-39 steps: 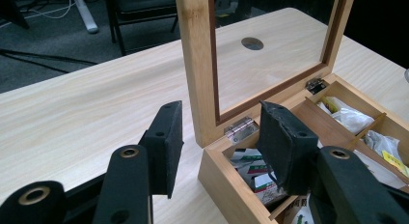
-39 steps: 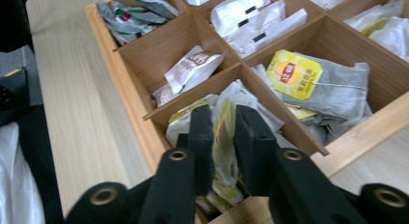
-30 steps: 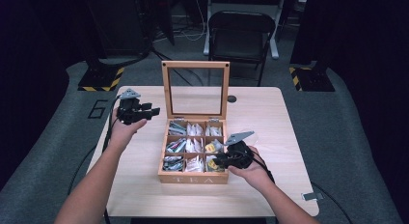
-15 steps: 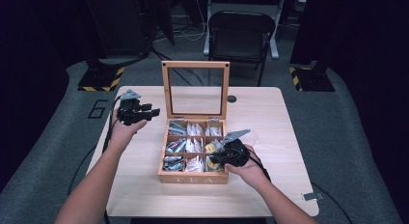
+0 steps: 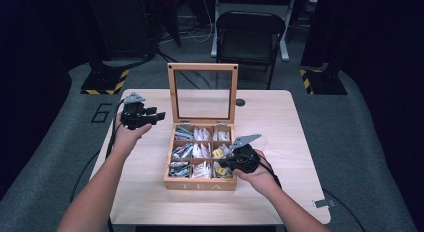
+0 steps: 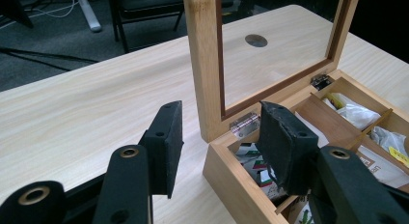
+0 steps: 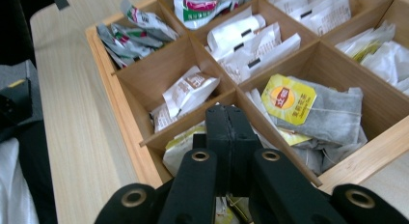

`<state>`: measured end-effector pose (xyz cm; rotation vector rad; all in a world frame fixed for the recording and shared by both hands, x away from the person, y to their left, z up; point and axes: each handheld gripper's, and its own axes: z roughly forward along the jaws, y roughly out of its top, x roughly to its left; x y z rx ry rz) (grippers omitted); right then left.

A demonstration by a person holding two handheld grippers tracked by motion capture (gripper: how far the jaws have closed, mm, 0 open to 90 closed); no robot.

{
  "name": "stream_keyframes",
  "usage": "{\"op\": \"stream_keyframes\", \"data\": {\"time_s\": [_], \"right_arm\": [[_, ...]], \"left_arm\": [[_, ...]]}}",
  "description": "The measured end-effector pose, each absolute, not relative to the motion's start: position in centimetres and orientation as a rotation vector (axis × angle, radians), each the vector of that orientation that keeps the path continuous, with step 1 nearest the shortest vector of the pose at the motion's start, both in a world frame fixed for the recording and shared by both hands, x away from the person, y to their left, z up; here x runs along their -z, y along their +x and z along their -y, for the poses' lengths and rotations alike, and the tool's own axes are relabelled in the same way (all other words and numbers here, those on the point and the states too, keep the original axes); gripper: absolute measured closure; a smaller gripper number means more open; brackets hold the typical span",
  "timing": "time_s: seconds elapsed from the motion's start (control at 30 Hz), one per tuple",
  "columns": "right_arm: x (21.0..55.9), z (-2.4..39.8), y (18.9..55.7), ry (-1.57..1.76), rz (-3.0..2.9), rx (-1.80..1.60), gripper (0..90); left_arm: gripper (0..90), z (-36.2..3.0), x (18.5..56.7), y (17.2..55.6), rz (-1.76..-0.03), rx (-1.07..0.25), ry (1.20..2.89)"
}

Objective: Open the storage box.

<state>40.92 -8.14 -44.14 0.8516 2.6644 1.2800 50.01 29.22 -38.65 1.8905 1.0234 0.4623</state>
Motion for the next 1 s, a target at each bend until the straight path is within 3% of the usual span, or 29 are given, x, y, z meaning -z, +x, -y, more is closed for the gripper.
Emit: {"op": "stream_keyframes", "data": {"time_s": [1.0], "right_arm": [[39.5, 8.2, 41.1, 0.798, -2.586, -1.334, 90.0]], "left_arm": [[51.2, -29.9, 38.2, 49.9, -1.032, -0.471, 1.868]]}}
